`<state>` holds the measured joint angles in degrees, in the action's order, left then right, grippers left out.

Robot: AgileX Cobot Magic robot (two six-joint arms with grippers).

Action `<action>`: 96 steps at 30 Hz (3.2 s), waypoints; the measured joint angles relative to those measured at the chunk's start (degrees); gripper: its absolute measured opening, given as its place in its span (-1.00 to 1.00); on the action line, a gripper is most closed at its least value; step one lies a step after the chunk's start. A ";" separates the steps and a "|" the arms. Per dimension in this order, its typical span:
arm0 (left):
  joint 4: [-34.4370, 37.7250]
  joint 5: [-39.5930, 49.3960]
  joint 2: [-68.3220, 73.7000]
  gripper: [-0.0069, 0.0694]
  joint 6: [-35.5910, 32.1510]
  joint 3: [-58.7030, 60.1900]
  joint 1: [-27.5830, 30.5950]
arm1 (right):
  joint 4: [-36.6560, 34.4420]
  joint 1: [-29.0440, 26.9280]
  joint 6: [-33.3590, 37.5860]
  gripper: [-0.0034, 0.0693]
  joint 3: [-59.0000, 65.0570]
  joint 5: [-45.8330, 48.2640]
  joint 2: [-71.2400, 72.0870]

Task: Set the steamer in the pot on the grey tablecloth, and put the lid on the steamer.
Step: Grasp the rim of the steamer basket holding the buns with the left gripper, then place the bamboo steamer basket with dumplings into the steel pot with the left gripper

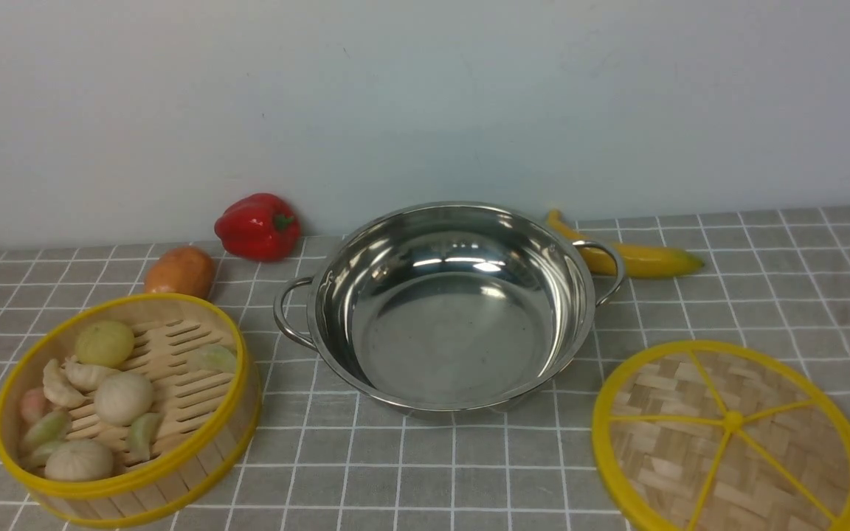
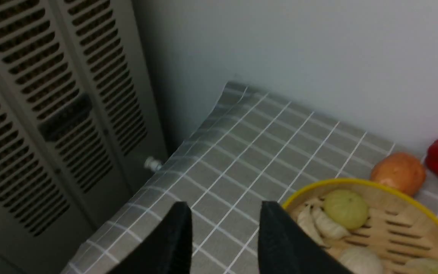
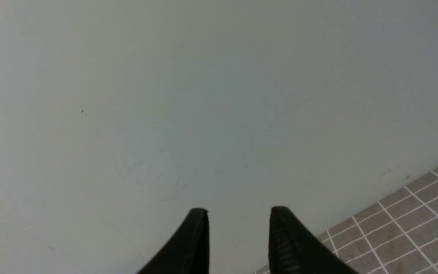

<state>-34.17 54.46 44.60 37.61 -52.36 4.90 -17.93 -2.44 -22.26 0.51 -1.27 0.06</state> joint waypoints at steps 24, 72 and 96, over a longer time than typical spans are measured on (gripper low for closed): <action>39.65 -5.26 38.12 -0.18 -42.07 -6.16 24.61 | 0.00 0.00 0.00 -0.24 0.00 0.00 0.00; 54.11 -18.59 59.45 -0.69 -57.84 -6.28 24.66 | 0.14 0.06 0.00 -0.24 0.00 0.25 0.00; 51.11 7.06 55.24 -0.69 -54.41 -33.89 21.96 | 0.04 0.06 0.00 -0.24 0.00 1.83 0.00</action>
<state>16.94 61.52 99.84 -16.80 -86.25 26.86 -17.89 -2.38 -22.26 0.51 0.56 0.06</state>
